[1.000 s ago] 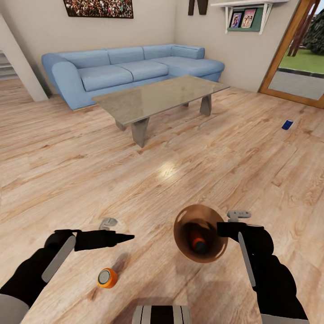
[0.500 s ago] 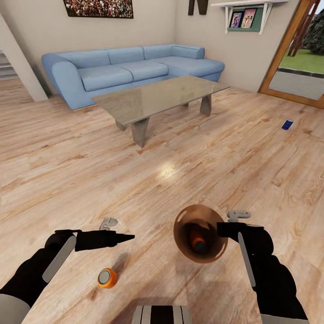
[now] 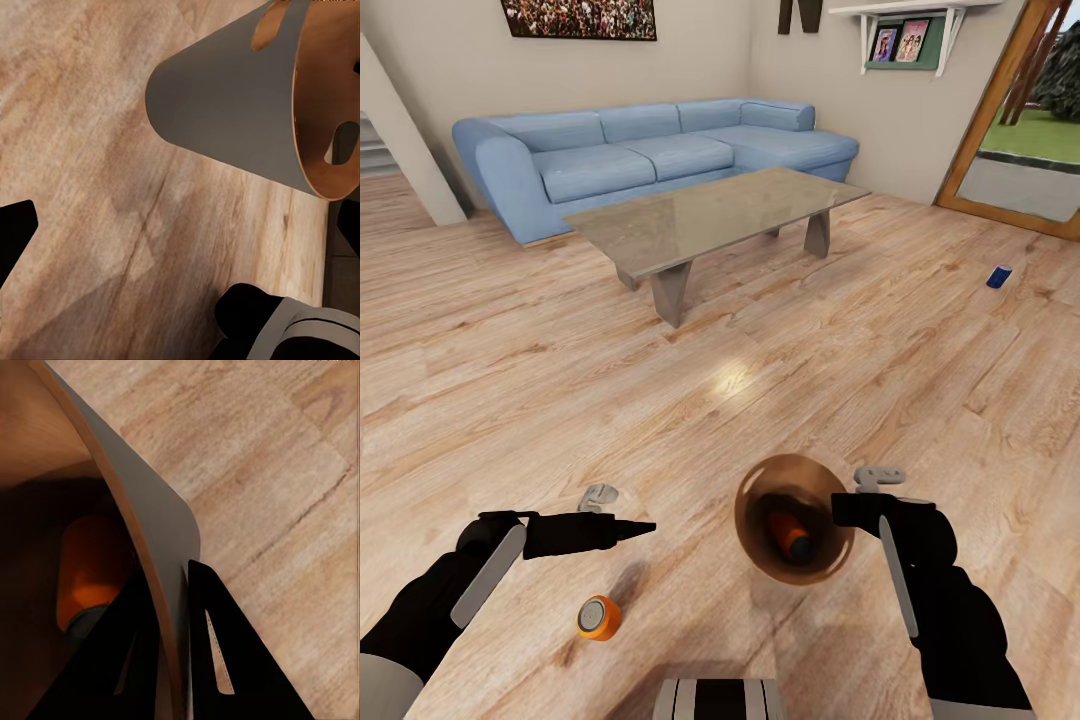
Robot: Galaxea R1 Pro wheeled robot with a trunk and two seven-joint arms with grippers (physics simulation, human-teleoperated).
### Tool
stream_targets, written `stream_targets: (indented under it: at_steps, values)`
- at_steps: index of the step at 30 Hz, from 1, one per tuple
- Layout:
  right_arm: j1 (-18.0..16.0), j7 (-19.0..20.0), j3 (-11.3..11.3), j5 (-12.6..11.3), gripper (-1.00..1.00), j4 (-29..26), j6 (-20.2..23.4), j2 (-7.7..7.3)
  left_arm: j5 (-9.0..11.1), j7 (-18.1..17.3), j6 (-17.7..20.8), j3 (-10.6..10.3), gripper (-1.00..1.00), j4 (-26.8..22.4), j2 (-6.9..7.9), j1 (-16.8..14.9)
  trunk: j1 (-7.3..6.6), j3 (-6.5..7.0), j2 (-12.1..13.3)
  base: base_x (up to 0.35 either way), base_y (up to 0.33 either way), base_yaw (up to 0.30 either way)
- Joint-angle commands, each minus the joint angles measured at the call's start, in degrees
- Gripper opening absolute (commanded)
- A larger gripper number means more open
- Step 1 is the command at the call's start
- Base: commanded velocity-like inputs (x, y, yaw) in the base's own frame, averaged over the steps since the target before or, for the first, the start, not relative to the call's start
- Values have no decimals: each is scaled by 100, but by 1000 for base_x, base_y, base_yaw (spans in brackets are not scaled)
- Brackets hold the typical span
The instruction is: Put the three can of soda from the living room inside the tash can in the kitchen.
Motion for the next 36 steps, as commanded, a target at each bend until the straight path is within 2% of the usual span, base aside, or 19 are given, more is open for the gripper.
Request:
stream_targets:
  at_steps: [1, 30, 32, 35, 36]
  values:
    - [-3, 23, -1, -15, -100, -2, 1, 0, 1, 0, 0, 0, 100, -2, -1, 0, -1, 0, 0, 0, 0, 0]
    - [-5, 23, 0, -15, -100, -2, 1, 0, -2, -1, 0, 7, 100, -1, 19, 0, -1, 0, 0, 0, 0, 0]
    - [0, 41, -33, -12, -100, -2, 1, -39, -67, 64, -65, -59, 100, 64, -47, -65, 0, 0, -1, 0, 0, 0]
    - [-1, 41, -28, 160, -100, -3, 1, -27, -162, 161, -161, -26, 100, 160, -144, -162, 0, 0, -1, 0, 0, 0]
    - [1, 41, -27, 225, -100, -3, 1, -25, -127, 194, -193, 6, 100, 191, -176, -188, 0, 0, -1, 0, 0, 0]
